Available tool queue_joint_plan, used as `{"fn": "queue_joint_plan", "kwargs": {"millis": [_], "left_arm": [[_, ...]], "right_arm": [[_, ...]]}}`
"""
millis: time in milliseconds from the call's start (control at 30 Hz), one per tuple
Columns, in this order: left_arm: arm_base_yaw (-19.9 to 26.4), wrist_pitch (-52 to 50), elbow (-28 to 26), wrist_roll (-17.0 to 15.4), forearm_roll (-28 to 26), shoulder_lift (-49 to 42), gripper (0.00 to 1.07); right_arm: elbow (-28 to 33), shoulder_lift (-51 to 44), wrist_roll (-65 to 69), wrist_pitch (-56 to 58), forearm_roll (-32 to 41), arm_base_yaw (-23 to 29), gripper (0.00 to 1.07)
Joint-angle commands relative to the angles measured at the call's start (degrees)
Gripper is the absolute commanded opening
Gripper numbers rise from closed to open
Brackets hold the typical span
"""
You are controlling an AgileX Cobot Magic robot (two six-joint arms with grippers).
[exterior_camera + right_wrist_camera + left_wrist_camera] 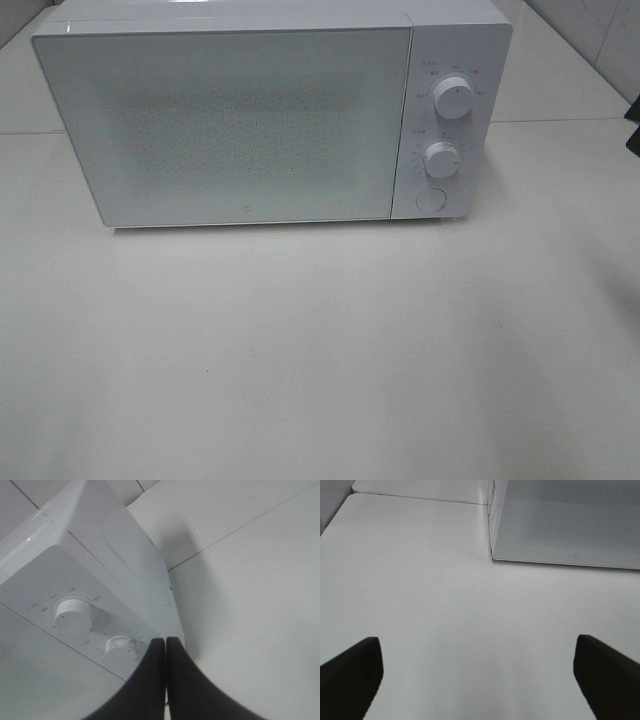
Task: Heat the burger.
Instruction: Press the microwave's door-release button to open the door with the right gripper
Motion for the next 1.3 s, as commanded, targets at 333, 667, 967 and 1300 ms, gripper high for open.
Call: {"fn": "queue_joint_plan", "kwargs": {"millis": [333,667,967,1300], "left_arm": [[0.0,-0.52,0.06,0.0,-0.11,-0.92,0.95],[0.0,-0.52,0.06,0.0,-0.11,-0.92,0.95],[0.0,-0.52,0.06,0.0,-0.11,-0.92,0.95],[0.0,-0.52,0.06,0.0,-0.11,-0.92,0.95]], "right_arm": [[0.11,16.39,35.81,-16.73,-0.29,-0.23,0.0],[0.06,25.32,41.94,-23.66,8.25,5.56,0.0],[-1.03,32.6,41.54,-28.42,19.65,15.41,0.0],[-7.68,39.42,41.37,-28.25,21.08,20.0,0.0]]}}
